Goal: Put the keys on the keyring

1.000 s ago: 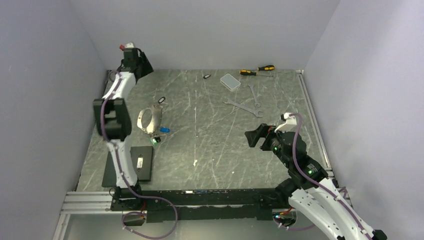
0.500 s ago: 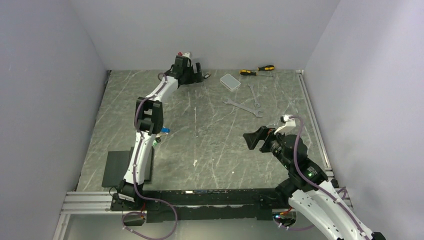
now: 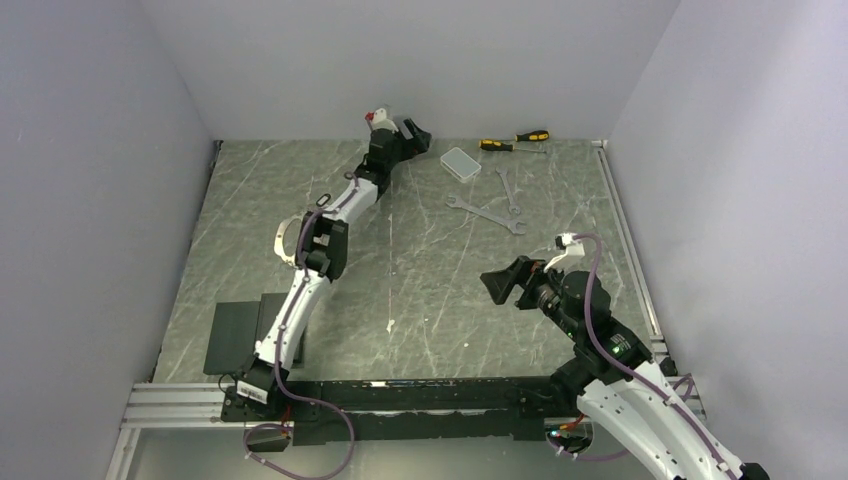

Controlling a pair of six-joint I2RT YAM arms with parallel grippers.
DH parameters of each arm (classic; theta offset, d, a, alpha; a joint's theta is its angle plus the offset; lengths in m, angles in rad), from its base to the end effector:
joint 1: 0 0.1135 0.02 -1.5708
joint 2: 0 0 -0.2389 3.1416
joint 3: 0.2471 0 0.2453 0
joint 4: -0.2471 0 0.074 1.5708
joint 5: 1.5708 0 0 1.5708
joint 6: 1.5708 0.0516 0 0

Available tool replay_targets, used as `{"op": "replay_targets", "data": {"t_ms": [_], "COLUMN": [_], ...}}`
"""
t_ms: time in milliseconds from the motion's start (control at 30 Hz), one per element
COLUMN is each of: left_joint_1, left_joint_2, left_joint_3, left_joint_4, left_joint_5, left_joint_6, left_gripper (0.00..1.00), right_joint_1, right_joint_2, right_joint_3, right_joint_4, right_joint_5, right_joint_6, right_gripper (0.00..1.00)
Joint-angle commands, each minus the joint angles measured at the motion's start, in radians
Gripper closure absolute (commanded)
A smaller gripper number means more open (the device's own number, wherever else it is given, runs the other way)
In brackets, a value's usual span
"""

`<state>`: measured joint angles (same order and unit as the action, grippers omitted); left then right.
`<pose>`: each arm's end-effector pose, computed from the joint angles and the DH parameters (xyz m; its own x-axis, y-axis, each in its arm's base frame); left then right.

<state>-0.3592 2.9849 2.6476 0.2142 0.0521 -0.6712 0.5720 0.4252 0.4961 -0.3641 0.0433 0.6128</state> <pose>0.5840 -0.2222 0.1133 -0.3384 -0.5363 -0.7732 0.2413 0.7447 -0.6222 0.1320 0.0823 0.2525 -0.4898 0.3681 -0.7903 -0.2741 0.7955 0.5404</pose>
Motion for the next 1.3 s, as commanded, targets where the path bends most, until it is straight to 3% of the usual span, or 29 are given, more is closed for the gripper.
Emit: {"op": "replay_targets", "data": {"t_ms": [0, 267, 467, 633, 867, 1067, 1133, 1267], "left_joint_1": [-0.021, -0.041, -0.057, -0.071, -0.101, -0.165, -0.191, -0.208], "left_joint_2": [0.08, 0.137, 0.07, -0.002, -0.071, -0.166, -0.266, -0.556], "left_joint_3": [0.08, 0.117, 0.105, 0.064, 0.04, -0.094, -0.204, -0.545], "left_joint_4": [0.126, 0.066, -0.188, -0.428, -0.624, -0.65, -0.669, -0.49], "left_joint_5": [-0.074, 0.006, 0.015, 0.06, 0.129, 0.307, 0.248, 0.089], "left_joint_6": [-0.107, -0.118, -0.059, -0.096, -0.092, 0.099, 0.182, 0.216], "left_gripper": [0.01, 0.01, 0.1, 0.11, 0.13, 0.22, 0.3, 0.31], "right_joint_1": [0.003, 0.004, 0.003, 0.004, 0.003, 0.003, 0.002, 0.003], "right_joint_2": [-0.012, -0.03, -0.048, -0.089, -0.179, -0.229, -0.235, -0.245], "right_joint_3": [0.018, 0.073, 0.134, 0.18, 0.237, 0.282, 0.301, 0.311], "right_joint_4": [0.011, -0.067, -0.151, -0.221, -0.296, -0.359, -0.384, -0.41], "right_joint_5": [-0.009, 0.008, 0.014, -0.004, -0.05, -0.054, -0.047, -0.046], "right_joint_6": [0.025, 0.036, 0.047, 0.074, 0.103, 0.076, 0.063, 0.048], "right_gripper": [0.0, 0.0, 0.0, 0.0, 0.0, 0.0, 0.0, 0.0]}}
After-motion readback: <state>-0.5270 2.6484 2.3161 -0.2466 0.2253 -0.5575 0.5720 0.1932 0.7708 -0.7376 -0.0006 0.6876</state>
